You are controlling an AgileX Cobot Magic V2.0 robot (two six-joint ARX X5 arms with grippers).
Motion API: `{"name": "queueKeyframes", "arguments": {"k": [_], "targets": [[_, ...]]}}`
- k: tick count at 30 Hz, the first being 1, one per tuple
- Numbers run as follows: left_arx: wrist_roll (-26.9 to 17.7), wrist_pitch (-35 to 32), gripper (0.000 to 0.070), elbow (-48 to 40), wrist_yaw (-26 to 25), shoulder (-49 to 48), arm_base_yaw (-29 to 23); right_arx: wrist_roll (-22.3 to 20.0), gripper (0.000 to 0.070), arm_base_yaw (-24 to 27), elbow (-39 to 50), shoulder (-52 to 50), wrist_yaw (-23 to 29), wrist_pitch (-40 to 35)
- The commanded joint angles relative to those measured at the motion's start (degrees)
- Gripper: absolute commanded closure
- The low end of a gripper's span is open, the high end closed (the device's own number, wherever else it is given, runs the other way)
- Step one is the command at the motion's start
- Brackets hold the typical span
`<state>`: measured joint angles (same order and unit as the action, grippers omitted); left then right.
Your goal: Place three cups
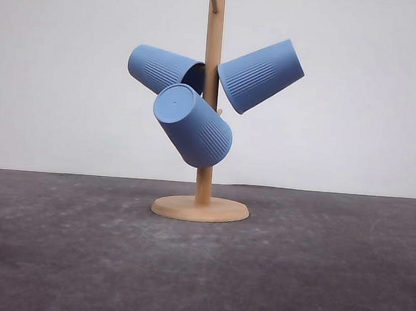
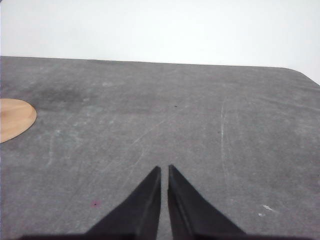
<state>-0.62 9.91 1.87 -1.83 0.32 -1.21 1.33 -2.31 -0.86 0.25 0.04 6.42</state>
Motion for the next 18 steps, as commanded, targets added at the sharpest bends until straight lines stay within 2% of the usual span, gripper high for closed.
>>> {"name": "queueKeyframes", "arguments": {"k": [1, 18], "targets": [[-0.13, -0.87, 0.07, -1.16, -0.04, -0.04, 0.11, 0.65, 0.0678, -0.09, 0.17, -0.04, -0.01, -0.79], [-0.13, -0.87, 0.07, -1.16, -0.04, -0.04, 0.11, 0.65, 0.0677, -0.09, 0.17, -0.04, -0.01, -0.79]]}}
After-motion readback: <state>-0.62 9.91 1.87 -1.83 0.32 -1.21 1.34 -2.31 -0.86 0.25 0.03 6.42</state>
